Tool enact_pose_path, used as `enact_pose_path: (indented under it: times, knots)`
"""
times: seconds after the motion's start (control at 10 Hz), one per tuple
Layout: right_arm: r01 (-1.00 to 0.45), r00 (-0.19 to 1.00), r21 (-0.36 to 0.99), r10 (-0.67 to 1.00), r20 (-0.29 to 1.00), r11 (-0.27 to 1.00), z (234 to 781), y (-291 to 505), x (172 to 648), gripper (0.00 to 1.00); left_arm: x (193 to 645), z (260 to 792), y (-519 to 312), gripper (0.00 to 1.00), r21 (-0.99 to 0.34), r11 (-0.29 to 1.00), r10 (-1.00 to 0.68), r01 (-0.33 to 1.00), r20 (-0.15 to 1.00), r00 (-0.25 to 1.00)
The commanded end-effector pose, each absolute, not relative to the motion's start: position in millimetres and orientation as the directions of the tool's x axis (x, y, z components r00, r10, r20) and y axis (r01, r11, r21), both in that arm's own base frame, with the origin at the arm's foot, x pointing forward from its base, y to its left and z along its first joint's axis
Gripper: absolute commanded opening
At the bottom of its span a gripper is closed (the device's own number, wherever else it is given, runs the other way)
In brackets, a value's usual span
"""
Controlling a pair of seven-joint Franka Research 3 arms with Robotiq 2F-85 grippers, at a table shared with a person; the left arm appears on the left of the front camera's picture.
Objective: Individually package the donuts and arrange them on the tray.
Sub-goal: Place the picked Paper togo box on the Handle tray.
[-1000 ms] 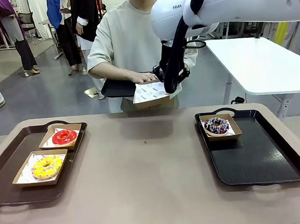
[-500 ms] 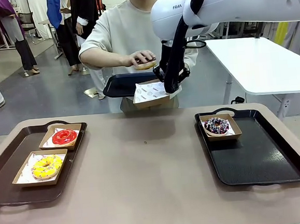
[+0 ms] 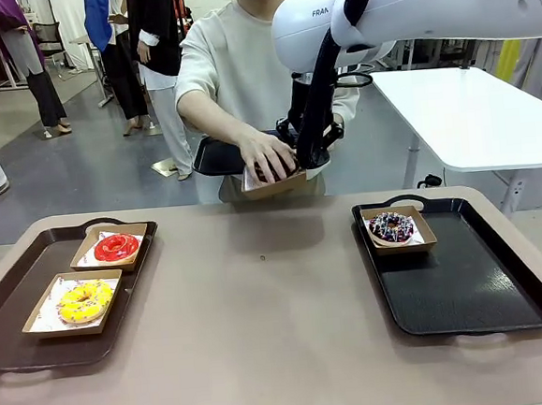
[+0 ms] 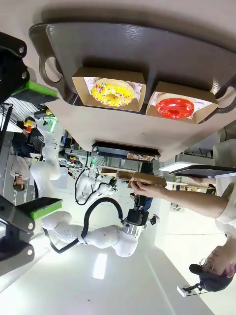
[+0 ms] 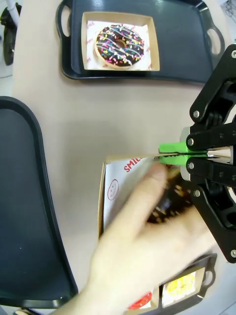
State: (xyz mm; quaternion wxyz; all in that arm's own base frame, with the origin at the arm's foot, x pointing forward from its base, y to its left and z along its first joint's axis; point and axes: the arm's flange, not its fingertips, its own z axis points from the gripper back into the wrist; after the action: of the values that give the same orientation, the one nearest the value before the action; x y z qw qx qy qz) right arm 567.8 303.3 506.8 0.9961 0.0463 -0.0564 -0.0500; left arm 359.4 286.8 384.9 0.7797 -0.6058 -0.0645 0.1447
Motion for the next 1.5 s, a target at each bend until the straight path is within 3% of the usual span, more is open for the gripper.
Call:
enact_pose_path:
  times: [0.0, 0.9, 1.1, 1.4]
  knots:
    - [0.095, 0.988, 0.099, -0.106, 0.11, 0.991, 508.7, 301.8, 566.9, 0.0, 360.1, 390.1, 288.2, 1.0, -0.963, 0.216, 0.299, -0.16, -0.091, 0.95]
    - [0.095, 0.989, 0.098, -0.105, 0.108, 0.991, 506.8, 303.2, 567.9, 0.02, 360.1, 390.1, 288.2, 1.0, -0.963, 0.216, 0.299, -0.16, -0.091, 0.95]
    - [-0.068, 0.994, 0.043, 0.064, 0.084, 0.997, 523.0, 274.3, 523.2, 0.02, 360.1, 390.1, 288.2, 1.0, -0.963, 0.216, 0.299, -0.16, -0.091, 0.95]
    - [-0.017, 0.998, 0.044, 0.014, 0.067, 0.999, 534.4, 213.7, 447.3, 0.02, 360.1, 390.1, 288.2, 1.0, -0.963, 0.216, 0.299, -0.16, -0.091, 0.95]
